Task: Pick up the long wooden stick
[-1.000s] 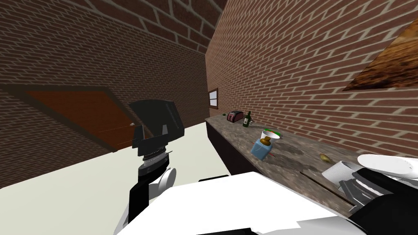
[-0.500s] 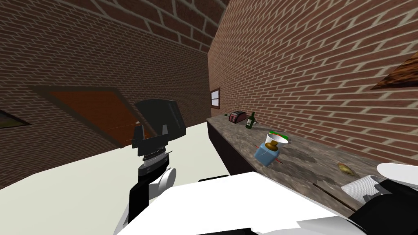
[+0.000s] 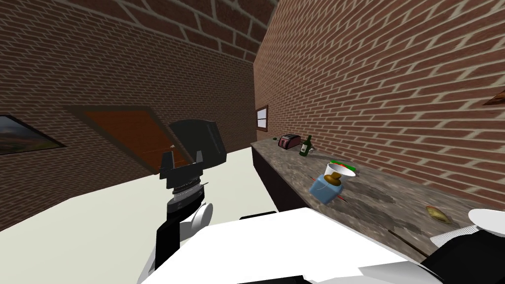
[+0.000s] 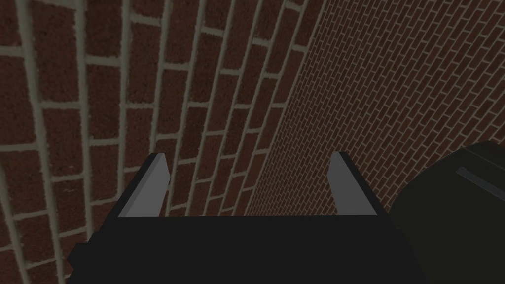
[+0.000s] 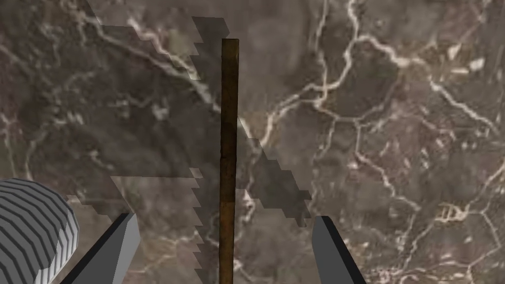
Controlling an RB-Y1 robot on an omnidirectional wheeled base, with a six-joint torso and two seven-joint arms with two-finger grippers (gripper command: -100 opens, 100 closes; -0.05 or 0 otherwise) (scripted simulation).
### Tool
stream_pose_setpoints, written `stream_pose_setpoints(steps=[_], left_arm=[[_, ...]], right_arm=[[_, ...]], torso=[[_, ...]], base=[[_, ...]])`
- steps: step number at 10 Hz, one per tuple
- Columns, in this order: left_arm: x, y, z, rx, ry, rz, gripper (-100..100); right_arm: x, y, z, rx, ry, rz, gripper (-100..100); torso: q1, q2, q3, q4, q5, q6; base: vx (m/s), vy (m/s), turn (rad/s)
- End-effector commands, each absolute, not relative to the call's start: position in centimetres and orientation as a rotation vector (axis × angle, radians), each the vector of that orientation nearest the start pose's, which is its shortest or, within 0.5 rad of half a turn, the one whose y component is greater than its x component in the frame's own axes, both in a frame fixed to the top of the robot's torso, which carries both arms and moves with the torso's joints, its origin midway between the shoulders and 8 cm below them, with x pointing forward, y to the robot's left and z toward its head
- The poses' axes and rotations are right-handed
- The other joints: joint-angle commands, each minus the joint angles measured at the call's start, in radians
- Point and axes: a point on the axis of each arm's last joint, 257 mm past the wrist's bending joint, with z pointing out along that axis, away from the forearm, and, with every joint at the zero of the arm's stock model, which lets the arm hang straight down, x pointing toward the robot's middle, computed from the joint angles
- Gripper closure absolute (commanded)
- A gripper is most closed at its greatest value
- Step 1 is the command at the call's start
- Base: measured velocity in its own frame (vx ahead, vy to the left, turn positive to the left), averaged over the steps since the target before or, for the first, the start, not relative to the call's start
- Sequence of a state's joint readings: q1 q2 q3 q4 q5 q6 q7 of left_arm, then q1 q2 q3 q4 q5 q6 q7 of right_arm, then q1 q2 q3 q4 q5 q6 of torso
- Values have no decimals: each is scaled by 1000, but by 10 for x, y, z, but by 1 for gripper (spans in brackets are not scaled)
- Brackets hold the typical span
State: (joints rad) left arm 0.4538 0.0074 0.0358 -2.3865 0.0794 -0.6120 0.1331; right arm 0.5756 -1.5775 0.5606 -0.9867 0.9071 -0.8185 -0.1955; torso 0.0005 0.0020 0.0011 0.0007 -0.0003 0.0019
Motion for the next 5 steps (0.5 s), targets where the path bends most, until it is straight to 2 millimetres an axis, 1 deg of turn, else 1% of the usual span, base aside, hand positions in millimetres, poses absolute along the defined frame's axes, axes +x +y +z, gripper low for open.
stream_pose_setpoints(steps=[1,5], left_arm=[[295,284,102,-514,360,-1514,0],[295,284,102,-514,360,-1514,0]], right_arm=[[-20,-693,-351,-547,3248,-11,100],[-20,-693,-351,-544,3248,-11,100]], torso=[[0,0,0,0,0,0],[-1,-1,0,0,-1,-1]], base=[[0,0,0],[0,0,0]])
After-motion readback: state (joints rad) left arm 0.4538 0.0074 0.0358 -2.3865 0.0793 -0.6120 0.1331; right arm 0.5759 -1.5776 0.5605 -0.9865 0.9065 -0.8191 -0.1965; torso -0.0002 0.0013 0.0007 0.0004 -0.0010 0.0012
